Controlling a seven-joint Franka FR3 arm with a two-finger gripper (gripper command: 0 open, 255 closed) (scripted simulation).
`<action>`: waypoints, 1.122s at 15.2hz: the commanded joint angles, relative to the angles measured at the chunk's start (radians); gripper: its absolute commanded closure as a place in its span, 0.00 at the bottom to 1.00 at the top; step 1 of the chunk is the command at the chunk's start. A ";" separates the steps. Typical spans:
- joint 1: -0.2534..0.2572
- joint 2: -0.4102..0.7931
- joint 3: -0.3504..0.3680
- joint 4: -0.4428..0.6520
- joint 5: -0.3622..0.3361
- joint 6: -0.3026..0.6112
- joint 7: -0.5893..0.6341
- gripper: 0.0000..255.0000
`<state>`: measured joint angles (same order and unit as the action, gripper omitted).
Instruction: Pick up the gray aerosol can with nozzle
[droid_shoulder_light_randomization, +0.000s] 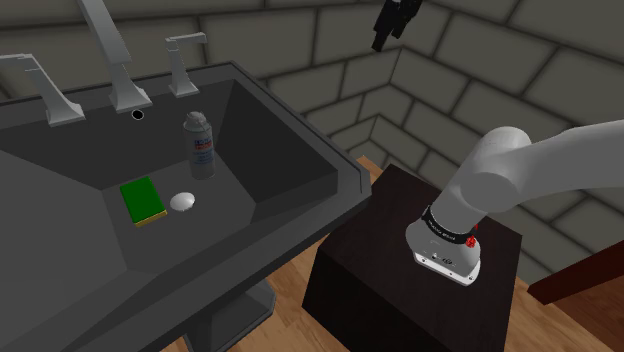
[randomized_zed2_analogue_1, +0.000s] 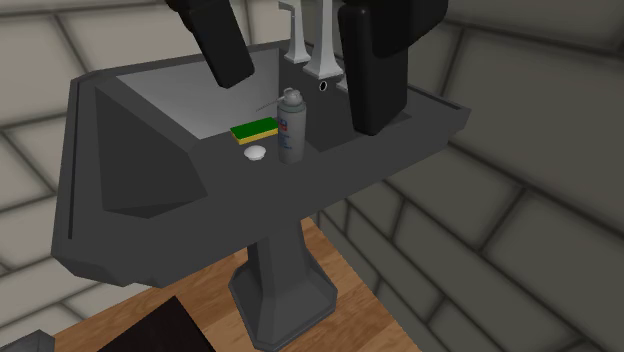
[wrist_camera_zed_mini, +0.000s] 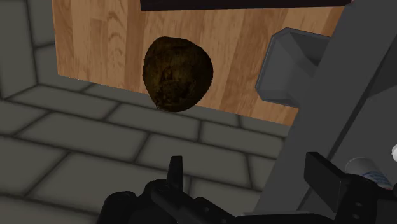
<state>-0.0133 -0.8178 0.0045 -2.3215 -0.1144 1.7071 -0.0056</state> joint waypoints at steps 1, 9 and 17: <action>0.000 0.000 0.000 0.000 0.000 0.000 0.000 0.00; 0.030 0.175 0.128 0.017 0.082 0.126 0.182 0.00; 0.045 0.407 0.249 0.115 0.118 0.240 0.359 0.00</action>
<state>0.0311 -0.4466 0.2376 -2.2228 0.0019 1.9297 0.3278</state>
